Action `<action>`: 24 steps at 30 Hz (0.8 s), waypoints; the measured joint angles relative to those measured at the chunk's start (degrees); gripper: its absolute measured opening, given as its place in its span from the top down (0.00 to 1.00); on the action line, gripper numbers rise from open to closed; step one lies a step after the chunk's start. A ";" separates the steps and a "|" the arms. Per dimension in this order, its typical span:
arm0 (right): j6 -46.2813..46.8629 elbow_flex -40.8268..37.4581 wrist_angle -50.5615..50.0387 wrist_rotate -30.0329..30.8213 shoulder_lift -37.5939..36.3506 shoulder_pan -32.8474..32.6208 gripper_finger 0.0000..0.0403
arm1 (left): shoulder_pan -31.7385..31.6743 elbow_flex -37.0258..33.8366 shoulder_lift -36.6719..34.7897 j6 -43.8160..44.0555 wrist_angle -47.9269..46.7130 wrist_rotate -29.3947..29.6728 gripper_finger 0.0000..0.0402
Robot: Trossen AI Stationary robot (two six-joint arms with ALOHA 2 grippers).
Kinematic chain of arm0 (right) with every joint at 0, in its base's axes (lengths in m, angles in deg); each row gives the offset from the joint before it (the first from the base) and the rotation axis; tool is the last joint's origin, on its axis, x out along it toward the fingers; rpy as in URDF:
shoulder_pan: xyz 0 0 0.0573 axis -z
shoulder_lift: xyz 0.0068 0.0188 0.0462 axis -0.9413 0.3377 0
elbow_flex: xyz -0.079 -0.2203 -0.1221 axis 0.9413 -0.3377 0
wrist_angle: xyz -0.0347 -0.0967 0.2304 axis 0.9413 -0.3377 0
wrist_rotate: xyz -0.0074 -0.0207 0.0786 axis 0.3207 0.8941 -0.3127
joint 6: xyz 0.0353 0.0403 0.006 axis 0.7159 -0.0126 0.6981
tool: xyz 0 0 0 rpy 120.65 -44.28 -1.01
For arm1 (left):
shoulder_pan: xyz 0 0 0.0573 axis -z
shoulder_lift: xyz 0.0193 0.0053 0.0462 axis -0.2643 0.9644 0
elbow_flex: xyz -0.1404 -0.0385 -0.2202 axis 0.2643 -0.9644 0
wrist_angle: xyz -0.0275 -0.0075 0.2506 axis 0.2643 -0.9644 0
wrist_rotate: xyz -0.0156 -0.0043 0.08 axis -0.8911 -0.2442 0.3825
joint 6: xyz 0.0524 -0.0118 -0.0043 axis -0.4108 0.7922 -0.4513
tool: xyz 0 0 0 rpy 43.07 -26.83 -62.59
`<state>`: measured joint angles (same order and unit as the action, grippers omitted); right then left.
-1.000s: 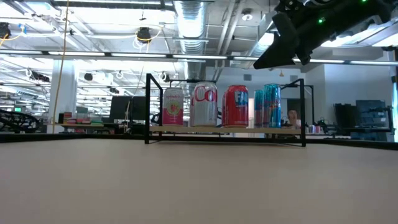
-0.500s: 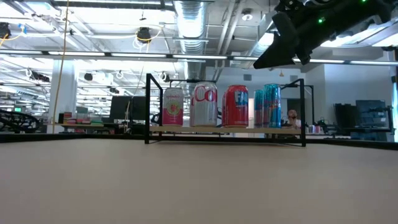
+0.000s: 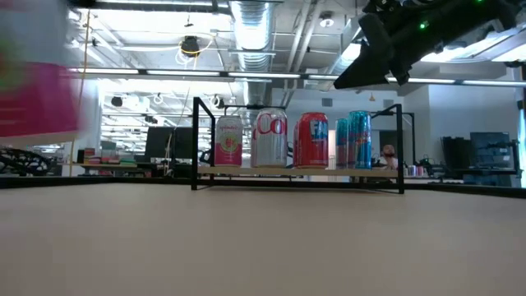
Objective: Place canned beverage on shelf
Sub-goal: Put the pink and white soda can on the shelf aligned with the other pink and white soda can on the shelf
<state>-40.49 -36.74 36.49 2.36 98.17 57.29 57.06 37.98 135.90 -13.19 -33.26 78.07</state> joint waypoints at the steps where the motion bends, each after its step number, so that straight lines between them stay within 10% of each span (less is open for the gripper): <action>1: 0.00 0.00 0.00 0.00 0.00 0.00 0.93 | -3.18 0.00 -0.76 -3.39 0.07 -0.85 0.31; 12: -1.50 -0.03 -0.13 0.00 0.00 0.00 0.93 | -41.69 8.03 -0.52 -34.28 1.63 -21.31 0.31; 24: -3.96 -1.25 0.42 0.02 0.02 0.80 0.93 | -61.30 39.27 18.69 -48.18 -14.34 -25.53 0.31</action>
<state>-44.45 -37.98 36.91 2.38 98.19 58.10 -4.25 77.24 154.59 -61.37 -47.60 52.54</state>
